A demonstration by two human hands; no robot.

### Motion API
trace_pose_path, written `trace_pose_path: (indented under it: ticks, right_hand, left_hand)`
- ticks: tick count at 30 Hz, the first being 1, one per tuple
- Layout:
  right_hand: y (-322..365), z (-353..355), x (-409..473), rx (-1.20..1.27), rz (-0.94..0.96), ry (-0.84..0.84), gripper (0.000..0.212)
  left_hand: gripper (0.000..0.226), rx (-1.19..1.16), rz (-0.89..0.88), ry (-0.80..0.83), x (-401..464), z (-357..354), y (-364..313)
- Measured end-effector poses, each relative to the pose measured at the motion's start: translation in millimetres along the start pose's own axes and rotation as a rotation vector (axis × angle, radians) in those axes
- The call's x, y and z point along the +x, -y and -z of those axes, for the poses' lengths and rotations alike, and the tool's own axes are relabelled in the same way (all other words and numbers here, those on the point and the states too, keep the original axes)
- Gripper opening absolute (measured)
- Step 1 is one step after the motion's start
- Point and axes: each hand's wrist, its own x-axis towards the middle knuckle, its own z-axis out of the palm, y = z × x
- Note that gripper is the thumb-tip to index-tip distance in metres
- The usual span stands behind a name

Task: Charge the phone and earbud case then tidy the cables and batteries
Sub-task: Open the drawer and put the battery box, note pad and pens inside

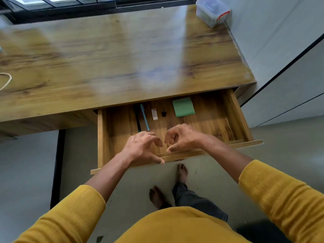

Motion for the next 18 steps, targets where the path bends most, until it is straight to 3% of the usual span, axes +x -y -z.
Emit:
trace_pose_path:
  ticks: [4, 6, 13, 18]
  right_hand:
    - [4, 15, -1, -0.486, 0.080, -0.045, 0.085]
    - [3, 18, 5, -0.636, 0.065, -0.101, 0.102]
    - [-1, 47, 32, -0.673, -0.001, -0.236, 0.146]
    - [2, 71, 54, -0.688, -0.039, -0.227, 0.157]
  left_hand:
    - [0.104, -0.013, 0.054, -0.103, 7, 9, 5]
    - [0.112, 0.005, 0.071, -0.165, 12, 17, 4]
    - [0.124, 0.148, 0.064, -0.301, 35, 39, 9]
    - [0.138, 0.216, 0.054, -0.287, 59, 53, 19]
